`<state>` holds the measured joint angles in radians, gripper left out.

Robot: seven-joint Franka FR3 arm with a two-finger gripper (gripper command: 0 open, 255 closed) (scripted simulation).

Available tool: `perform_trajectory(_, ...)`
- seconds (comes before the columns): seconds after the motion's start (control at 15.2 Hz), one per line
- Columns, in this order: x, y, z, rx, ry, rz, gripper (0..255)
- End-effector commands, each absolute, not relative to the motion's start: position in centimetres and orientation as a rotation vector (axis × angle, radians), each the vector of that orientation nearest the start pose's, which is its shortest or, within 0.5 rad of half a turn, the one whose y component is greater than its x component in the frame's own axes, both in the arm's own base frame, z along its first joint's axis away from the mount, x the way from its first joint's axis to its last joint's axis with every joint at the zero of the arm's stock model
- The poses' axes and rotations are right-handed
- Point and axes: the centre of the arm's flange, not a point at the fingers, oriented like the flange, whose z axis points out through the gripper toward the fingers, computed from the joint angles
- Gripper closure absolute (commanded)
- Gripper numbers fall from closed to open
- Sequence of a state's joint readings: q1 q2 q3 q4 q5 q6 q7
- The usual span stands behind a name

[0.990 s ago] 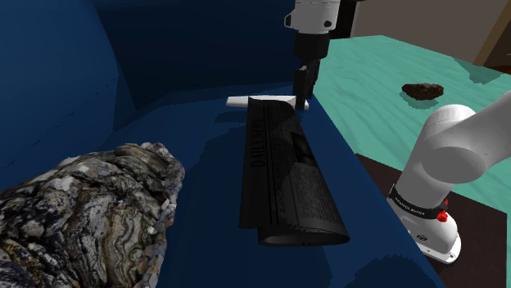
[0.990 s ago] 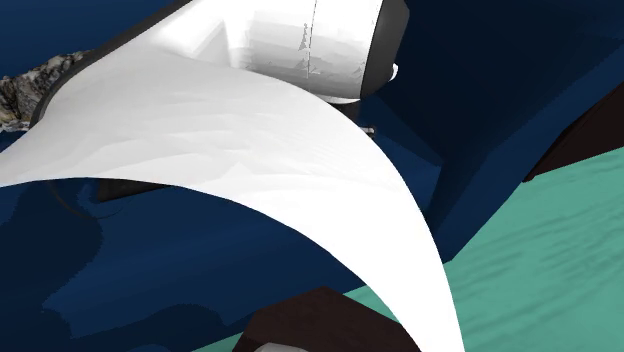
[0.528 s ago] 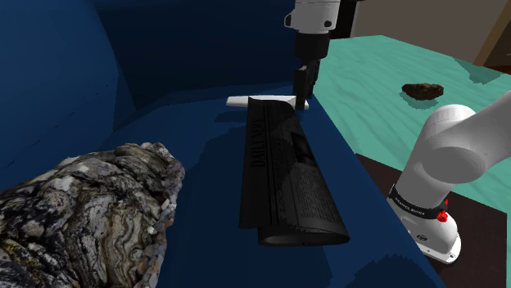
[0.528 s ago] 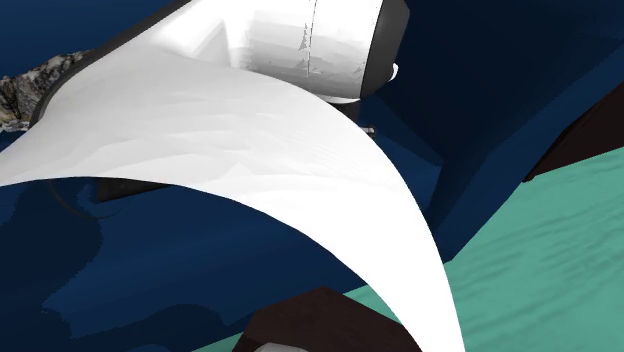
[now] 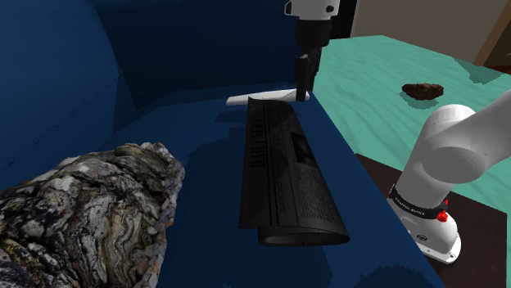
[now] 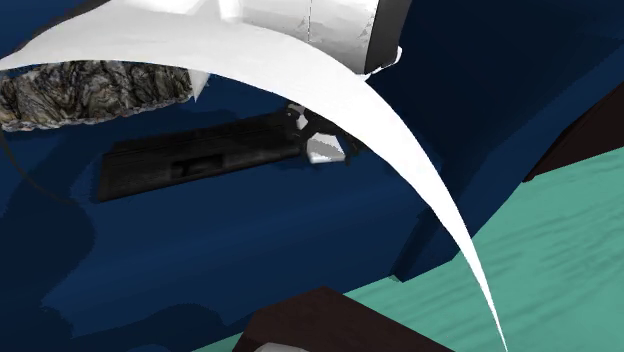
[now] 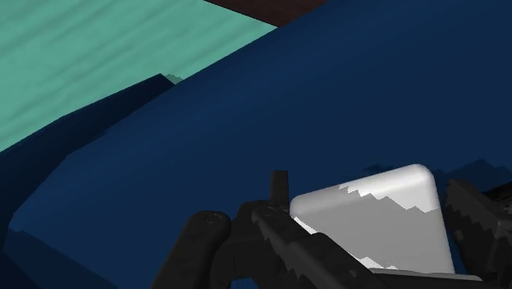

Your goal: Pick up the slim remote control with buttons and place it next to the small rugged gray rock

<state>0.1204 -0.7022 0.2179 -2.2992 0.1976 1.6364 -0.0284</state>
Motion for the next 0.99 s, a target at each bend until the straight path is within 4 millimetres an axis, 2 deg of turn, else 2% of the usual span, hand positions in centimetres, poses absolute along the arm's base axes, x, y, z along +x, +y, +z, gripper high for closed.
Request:
perform_trajectory(0.0,31.1,15.0,60.2,-3.045,-0.473,-0.032,255)
perform_trajectory(0.92,31.1,15.0,67.6,-3.045,-0.473,-0.032,255)
